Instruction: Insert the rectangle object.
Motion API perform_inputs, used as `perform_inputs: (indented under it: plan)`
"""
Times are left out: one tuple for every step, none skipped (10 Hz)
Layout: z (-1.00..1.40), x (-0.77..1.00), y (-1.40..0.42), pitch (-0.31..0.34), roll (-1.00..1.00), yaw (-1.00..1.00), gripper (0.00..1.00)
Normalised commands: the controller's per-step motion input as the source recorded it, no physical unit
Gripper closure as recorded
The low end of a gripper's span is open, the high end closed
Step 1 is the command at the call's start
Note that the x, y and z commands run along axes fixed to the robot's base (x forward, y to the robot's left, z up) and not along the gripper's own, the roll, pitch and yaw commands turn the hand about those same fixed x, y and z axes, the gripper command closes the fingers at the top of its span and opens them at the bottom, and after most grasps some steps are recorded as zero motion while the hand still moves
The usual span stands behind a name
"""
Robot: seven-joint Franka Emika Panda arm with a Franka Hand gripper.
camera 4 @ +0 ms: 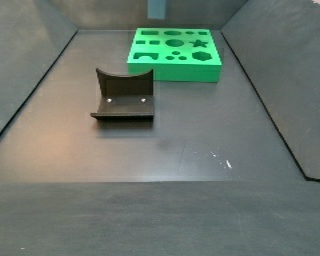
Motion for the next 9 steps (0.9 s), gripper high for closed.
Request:
perform_inputs:
  plan:
    - [-0.62,0.45,-0.01,0.121,0.08,-0.06,1.0]
    - [-0.35,0.24,0.0,0.171,0.21,0.0,1.0]
    - [-0.34,0.15,0.0,0.131,0.18,0.0,1.0]
    - [-0.28,0.12,0.0,0.107,0.14,0.0,1.0]
    - [-0.22,0.11,0.0,0.09,0.07,0.0,1.0]
    - [-0.21,0.08,0.04,0.08,0.05,0.0,1.0]
    - [-0.31,0.18,0.02,0.073,0.02,0.0,1.0]
    - [-0.37,0.33,0.03,0.079,0.0,-0.07,1.0]
    - [-0.37,0.23,0.05,0.06,0.0,-0.05,1.0]
